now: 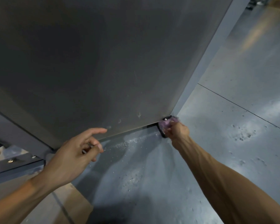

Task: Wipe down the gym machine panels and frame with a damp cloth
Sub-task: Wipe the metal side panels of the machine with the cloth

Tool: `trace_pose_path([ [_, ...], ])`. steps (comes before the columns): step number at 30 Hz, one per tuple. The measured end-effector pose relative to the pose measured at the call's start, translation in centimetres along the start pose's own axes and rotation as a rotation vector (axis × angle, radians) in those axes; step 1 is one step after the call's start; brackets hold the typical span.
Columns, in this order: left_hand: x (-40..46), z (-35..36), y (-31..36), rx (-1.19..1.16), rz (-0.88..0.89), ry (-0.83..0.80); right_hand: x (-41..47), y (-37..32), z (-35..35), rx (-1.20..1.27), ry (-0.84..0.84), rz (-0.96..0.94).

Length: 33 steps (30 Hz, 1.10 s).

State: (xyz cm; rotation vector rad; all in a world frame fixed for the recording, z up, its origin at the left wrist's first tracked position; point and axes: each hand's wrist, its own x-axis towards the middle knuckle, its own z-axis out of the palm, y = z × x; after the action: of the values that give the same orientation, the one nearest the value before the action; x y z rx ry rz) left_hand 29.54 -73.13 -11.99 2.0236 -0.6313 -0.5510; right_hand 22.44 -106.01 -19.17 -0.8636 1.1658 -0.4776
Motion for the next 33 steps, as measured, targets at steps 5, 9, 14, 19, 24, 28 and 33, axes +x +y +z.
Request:
trace_pose_path([
  [5, 0.1, -0.1, -0.5, -0.006, -0.022, 0.006, -0.4, 2.6, 1.0, -0.01, -0.23, 0.11],
  [9, 0.3, 0.7, -0.2, -0.003, -0.021, -0.005, -0.4, 3.2, 0.9, -0.095, -0.261, 0.1],
  [14, 0.4, 0.5, 0.0, 0.021, 0.022, 0.001, 1.0, 0.9, 0.2, 0.051, -0.097, 0.063],
  [19, 0.8, 0.9, 0.0, 0.026, 0.006, 0.0, 0.1, 1.6, -0.1, -0.175, -0.156, -0.007],
  [24, 0.3, 0.8, 0.0, 0.013, 0.023, -0.001, 0.9, 0.3, -0.8, -0.406, 0.045, -0.314],
  [28, 0.3, 0.5, 0.1, 0.033, 0.021, 0.054, -0.2, 1.3, -1.4, -0.755, -0.077, -0.651],
  [33, 0.2, 0.8, 0.5, 0.003, 0.057, 0.076, 1.3, -1.1, -3.0, -0.879, 0.035, -0.663],
])
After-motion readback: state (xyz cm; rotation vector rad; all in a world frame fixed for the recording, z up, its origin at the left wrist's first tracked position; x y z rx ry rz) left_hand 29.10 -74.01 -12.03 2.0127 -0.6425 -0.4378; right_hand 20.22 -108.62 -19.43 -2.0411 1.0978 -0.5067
